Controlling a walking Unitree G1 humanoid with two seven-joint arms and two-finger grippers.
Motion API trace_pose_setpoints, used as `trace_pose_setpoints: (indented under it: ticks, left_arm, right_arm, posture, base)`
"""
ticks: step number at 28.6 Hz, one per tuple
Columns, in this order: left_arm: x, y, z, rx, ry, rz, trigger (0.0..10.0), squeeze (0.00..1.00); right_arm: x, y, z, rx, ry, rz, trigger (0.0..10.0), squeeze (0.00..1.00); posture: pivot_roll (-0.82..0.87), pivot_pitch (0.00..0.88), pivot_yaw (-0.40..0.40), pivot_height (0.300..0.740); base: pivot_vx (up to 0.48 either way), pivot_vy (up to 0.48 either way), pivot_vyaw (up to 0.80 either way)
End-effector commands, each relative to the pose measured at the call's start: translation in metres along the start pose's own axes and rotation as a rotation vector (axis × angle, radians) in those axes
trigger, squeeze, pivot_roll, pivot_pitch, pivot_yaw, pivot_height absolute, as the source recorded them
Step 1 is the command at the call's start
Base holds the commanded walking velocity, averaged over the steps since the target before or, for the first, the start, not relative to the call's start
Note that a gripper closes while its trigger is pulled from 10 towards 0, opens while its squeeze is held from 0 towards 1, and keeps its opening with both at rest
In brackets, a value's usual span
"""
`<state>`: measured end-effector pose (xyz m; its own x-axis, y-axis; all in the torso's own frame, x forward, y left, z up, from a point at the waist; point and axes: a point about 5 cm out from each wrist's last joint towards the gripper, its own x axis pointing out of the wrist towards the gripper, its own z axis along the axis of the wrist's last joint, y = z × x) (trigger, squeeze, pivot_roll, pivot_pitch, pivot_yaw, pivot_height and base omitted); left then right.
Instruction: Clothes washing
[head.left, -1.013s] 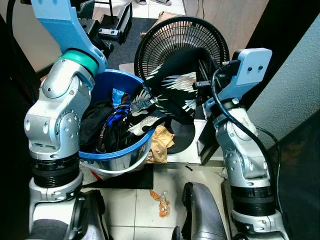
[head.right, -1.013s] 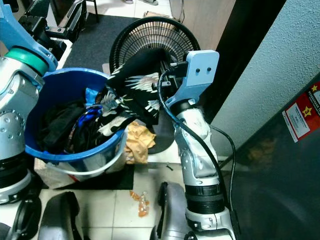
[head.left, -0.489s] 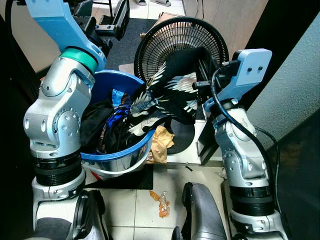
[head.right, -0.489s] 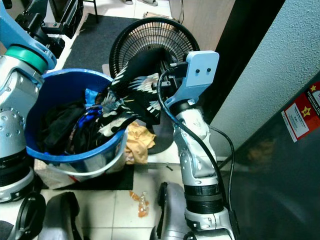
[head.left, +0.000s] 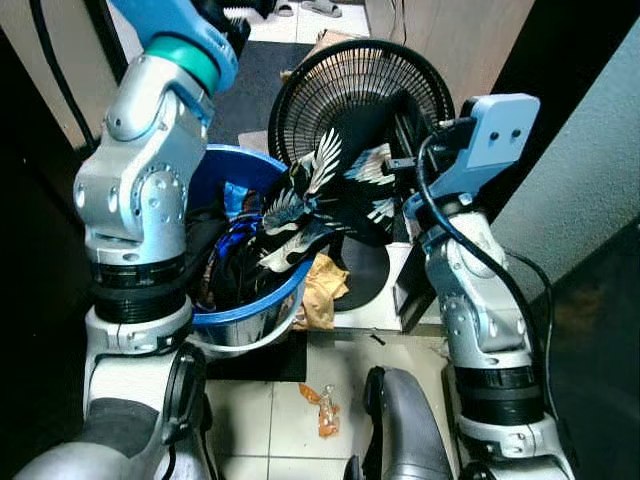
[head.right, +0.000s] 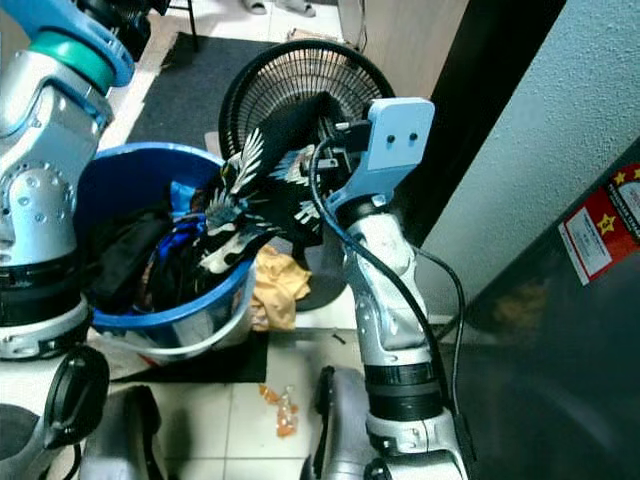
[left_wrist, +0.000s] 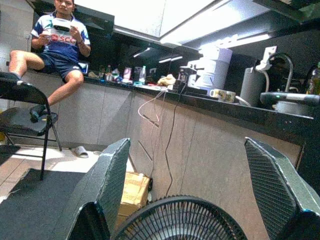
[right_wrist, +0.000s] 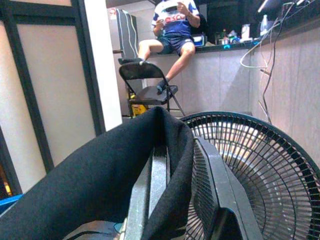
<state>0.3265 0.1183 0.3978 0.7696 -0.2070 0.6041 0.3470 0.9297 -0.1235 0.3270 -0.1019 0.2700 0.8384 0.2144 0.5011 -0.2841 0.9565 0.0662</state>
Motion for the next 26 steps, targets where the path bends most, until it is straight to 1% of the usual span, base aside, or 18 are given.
trace_pose_setpoints:
  ticks: [1, 3, 4, 5, 6, 7, 8, 9, 11, 12, 13, 15, 16, 17, 18, 26]
  left_arm:
    - [0.005, -0.008, 0.005, -0.004, -0.027, -0.026, 10.0, 0.00]
    - [0.004, -0.008, 0.005, -0.004, -0.028, -0.027, 10.0, 0.00]
    - [0.004, -0.008, 0.005, -0.005, -0.029, -0.028, 10.0, 0.00]
    - [0.004, -0.008, 0.005, -0.005, -0.029, -0.028, 10.0, 0.00]
    - [0.004, -0.008, 0.005, -0.005, -0.029, -0.028, 10.0, 0.00]
    - [0.003, -0.008, 0.004, -0.005, -0.026, -0.028, 10.0, 0.00]
    - [0.003, -0.008, 0.004, -0.005, -0.026, -0.028, 10.0, 0.00]
    - [0.003, -0.008, 0.003, -0.005, -0.025, -0.029, 10.0, 0.00]
    - [0.003, -0.008, 0.003, -0.005, -0.025, -0.029, 10.0, 0.00]
    - [0.002, -0.008, 0.001, -0.007, -0.017, -0.029, 10.0, 0.00]
    - [0.001, -0.009, -0.001, -0.008, -0.014, -0.028, 10.0, 0.00]
    - [0.001, -0.009, -0.001, -0.008, -0.014, -0.028, 10.0, 0.00]
    - [0.001, -0.009, -0.001, -0.010, -0.015, -0.026, 10.0, 0.00]
    - [0.001, -0.009, -0.001, -0.010, -0.015, -0.026, 10.0, 0.00]
    - [0.001, -0.009, -0.002, -0.011, -0.017, -0.024, 10.0, 0.00]
    - [0.003, -0.009, -0.001, -0.006, -0.024, -0.025, 10.0, 0.00]
  right_arm:
    - [0.004, 0.000, 0.009, -0.016, -0.051, -0.006, 10.0, 0.00]
    - [0.003, 0.000, 0.008, -0.020, -0.047, -0.006, 10.0, 0.00]
    - [0.003, -0.001, 0.005, -0.048, -0.033, 0.007, 10.0, 0.00]
    - [0.003, -0.001, 0.005, -0.048, -0.033, 0.007, 10.0, 0.00]
    - [0.002, -0.001, 0.003, -0.069, -0.023, 0.017, 10.0, 0.00]
    - [0.000, -0.003, -0.003, -0.129, 0.010, 0.058, 10.0, 0.00]
    - [0.000, -0.003, -0.003, -0.129, 0.010, 0.058, 10.0, 0.00]
    - [-0.001, -0.004, -0.007, -0.169, 0.034, 0.087, 10.0, 0.00]
    - [-0.001, -0.004, -0.007, -0.169, 0.034, 0.087, 10.0, 0.00]
    - [-0.002, -0.011, -0.009, -0.193, 0.051, 0.101, 10.0, 0.00]
    - [-0.002, -0.022, -0.007, -0.199, 0.056, 0.087, 10.0, 0.00]
    - [-0.002, -0.022, -0.007, -0.199, 0.056, 0.087, 10.0, 0.00]
    - [0.000, -0.029, -0.004, -0.195, 0.050, 0.067, 10.0, 0.00]
    - [0.000, -0.029, -0.004, -0.195, 0.050, 0.067, 10.0, 0.00]
    - [0.001, -0.032, -0.002, -0.188, 0.043, 0.052, 10.0, 0.00]
    - [0.005, -0.027, -0.004, -0.160, 0.035, 0.034, 10.0, 0.00]
  posture:
    - [0.03, 0.055, -0.002, 0.570]
    - [0.03, 0.057, -0.002, 0.574]
    - [0.04, 0.058, -0.003, 0.574]
    - [0.04, 0.058, -0.003, 0.574]
    - [0.04, 0.058, -0.003, 0.574]
    - [0.04, 0.059, -0.005, 0.574]
    - [0.04, 0.059, -0.005, 0.574]
    - [0.04, 0.059, -0.005, 0.574]
    - [0.04, 0.059, -0.005, 0.574]
    - [0.04, 0.060, -0.006, 0.574]
    - [0.03, 0.062, -0.010, 0.574]
    - [0.03, 0.062, -0.010, 0.574]
    - [0.03, 0.061, -0.012, 0.574]
    - [0.03, 0.061, -0.012, 0.574]
    - [0.03, 0.061, -0.012, 0.574]
    - [0.04, 0.062, -0.011, 0.594]
  base:
    - [0.000, 0.000, 0.00]
    - [0.000, 0.000, 0.00]
    - [0.000, 0.000, 0.00]
    - [0.000, 0.000, 0.00]
    - [0.000, 0.000, 0.00]
    - [0.000, 0.000, 0.00]
    - [0.000, 0.000, 0.00]
    - [0.000, 0.000, 0.00]
    - [0.000, 0.000, 0.00]
    - [0.000, 0.000, 0.00]
    - [0.000, 0.000, 0.00]
    - [0.000, 0.000, 0.00]
    - [0.000, 0.000, 0.00]
    - [0.000, 0.000, 0.00]
    - [0.000, 0.000, 0.00]
    - [0.000, 0.000, 0.00]
